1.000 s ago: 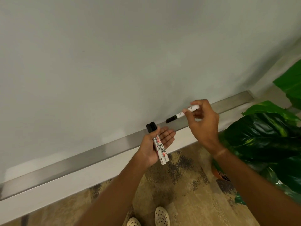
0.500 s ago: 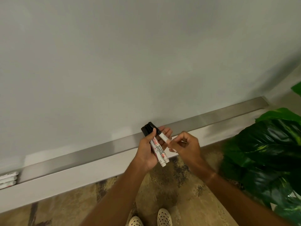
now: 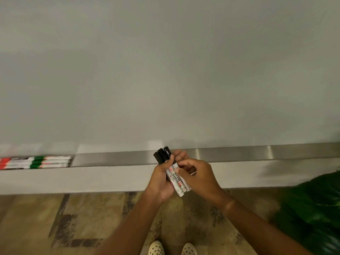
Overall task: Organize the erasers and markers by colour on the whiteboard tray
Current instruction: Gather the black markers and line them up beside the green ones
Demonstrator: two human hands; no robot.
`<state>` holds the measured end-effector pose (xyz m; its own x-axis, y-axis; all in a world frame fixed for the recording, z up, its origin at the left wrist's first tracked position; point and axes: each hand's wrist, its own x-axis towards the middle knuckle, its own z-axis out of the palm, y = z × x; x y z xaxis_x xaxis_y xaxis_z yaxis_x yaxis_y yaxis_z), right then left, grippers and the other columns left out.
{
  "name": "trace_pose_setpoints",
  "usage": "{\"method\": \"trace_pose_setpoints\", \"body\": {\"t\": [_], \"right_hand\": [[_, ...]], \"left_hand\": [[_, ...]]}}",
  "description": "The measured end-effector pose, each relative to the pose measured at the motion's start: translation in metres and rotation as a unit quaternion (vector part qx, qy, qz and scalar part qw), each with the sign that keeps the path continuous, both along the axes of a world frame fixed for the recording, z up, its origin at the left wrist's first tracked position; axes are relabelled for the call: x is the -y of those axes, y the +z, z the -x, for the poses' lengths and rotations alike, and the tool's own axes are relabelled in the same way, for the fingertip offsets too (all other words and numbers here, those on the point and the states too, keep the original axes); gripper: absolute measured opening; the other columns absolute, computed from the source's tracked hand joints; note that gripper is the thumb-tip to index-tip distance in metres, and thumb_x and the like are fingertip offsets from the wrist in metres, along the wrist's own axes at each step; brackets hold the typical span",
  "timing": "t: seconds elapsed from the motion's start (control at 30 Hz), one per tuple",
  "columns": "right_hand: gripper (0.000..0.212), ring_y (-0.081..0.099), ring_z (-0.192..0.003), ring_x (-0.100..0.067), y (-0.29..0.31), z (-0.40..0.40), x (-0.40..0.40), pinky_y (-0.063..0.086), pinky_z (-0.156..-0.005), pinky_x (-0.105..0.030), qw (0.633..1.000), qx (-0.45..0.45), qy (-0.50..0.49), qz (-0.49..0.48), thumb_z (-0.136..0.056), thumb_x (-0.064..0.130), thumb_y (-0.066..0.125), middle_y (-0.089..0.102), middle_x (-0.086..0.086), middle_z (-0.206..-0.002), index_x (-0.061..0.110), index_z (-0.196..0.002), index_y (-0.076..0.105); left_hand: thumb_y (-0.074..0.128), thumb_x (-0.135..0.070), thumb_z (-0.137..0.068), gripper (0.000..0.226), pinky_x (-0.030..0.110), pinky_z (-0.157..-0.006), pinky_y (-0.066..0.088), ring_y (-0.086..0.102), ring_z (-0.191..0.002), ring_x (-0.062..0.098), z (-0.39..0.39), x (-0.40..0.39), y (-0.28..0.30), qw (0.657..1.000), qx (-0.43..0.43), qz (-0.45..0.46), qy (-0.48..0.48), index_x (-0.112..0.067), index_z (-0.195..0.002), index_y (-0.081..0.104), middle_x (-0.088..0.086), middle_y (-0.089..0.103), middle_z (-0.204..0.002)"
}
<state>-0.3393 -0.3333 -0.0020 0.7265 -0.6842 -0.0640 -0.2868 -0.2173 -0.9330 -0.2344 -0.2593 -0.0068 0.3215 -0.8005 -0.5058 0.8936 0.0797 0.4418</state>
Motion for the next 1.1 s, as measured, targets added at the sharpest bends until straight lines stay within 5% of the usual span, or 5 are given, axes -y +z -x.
{"method": "trace_pose_setpoints", "body": {"t": [0.17, 0.47, 0.7, 1.03, 1.1], "right_hand": [[0.015, 0.067, -0.074, 0.003, 0.004, -0.039, -0.025, 0.048, -0.064, -0.009, 0.997, -0.004, 0.072, -0.017, -0.083, 0.022, 0.073, 0.073, 0.014, -0.086, 0.022, -0.097, 0.075], [0.018, 0.068, -0.078, 0.003, 0.011, -0.118, -0.097, 0.051, -0.071, -0.013, 0.978, -0.036, 0.205, -0.031, -0.08, 0.025, 0.076, 0.074, 0.01, -0.088, 0.023, -0.097, 0.074], [0.02, 0.068, -0.072, 0.003, 0.014, -0.184, -0.153, 0.05, -0.063, -0.009, 0.962, -0.072, 0.259, -0.043, -0.079, 0.016, 0.077, 0.073, 0.008, -0.083, 0.014, -0.099, 0.073], [0.016, 0.064, -0.068, 0.004, 0.01, -0.263, -0.187, 0.049, -0.062, -0.007, 0.958, -0.099, 0.237, 0.127, -0.081, 0.015, 0.075, 0.071, 0.008, -0.079, 0.013, -0.097, 0.074], [0.017, 0.067, -0.073, -0.003, 0.008, -0.277, -0.186, 0.051, -0.07, -0.013, 0.951, -0.103, 0.228, 0.183, -0.081, 0.016, 0.075, 0.075, 0.002, -0.086, 0.012, -0.097, 0.075]], "left_hand": [[0.05, -0.011, -0.09, 0.029, 0.042, -0.078, 0.058, 0.07, -0.101, 0.027, -0.021, -0.043, 0.006, 0.996, -0.007, 0.005, 0.084, -0.001, -0.115, 0.061, 0.015, 0.068, -0.115], [0.053, -0.012, -0.087, 0.039, 0.045, -0.091, 0.051, 0.067, -0.107, 0.031, -0.072, -0.136, 0.009, 0.974, -0.002, -0.007, 0.228, -0.001, -0.124, 0.057, 0.017, 0.062, -0.129], [0.054, -0.012, -0.086, 0.033, 0.039, -0.07, 0.06, 0.072, -0.091, 0.03, -0.12, -0.196, 0.009, 0.955, -0.009, -0.005, 0.295, -0.001, -0.116, 0.06, 0.017, 0.068, -0.116], [0.048, -0.006, -0.097, 0.02, 0.033, -0.086, 0.056, 0.07, -0.083, 0.019, -0.198, -0.242, -0.017, 0.955, -0.009, -0.041, 0.295, -0.001, -0.109, 0.063, 0.013, 0.074, -0.09], [0.044, -0.006, -0.099, 0.024, 0.033, -0.094, 0.051, 0.07, -0.099, 0.022, -0.21, -0.252, -0.024, 0.955, -0.002, -0.056, 0.291, 0.0, -0.115, 0.06, 0.016, 0.074, -0.104]]}}
